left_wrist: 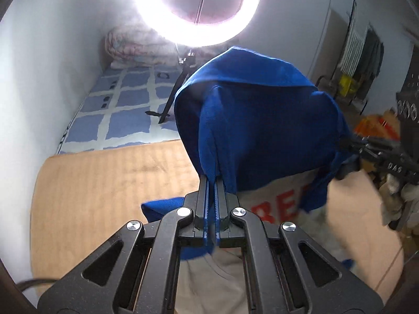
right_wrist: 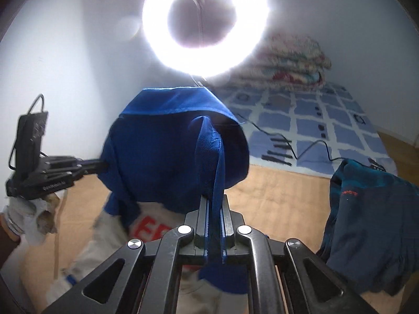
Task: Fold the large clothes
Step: 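Fold the blue collar end over the folded hem with both grippers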
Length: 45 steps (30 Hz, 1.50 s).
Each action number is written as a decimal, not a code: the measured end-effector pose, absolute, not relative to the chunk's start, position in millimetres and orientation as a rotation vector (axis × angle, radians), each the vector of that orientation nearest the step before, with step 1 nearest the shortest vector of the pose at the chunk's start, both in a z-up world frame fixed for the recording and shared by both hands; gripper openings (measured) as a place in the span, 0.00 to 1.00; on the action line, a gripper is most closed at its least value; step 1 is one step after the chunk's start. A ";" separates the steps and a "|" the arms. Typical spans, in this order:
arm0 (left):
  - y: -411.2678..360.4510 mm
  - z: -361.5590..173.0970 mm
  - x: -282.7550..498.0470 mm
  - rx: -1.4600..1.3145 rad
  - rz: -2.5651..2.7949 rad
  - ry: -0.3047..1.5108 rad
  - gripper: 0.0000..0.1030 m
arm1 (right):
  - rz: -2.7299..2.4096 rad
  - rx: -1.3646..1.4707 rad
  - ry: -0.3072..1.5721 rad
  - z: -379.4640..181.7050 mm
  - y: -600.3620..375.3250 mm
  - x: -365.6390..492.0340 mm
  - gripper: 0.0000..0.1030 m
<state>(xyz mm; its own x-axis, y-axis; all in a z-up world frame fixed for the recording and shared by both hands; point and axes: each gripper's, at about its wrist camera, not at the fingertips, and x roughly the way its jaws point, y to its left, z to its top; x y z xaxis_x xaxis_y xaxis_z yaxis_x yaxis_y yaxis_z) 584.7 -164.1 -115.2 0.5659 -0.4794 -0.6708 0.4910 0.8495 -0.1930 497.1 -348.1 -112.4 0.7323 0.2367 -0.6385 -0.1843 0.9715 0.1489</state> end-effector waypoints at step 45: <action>-20.3 -183.9 349.0 -0.431 -0.516 1.047 0.48 | 0.207 0.432 0.823 -203.0 -326.9 150.0 0.53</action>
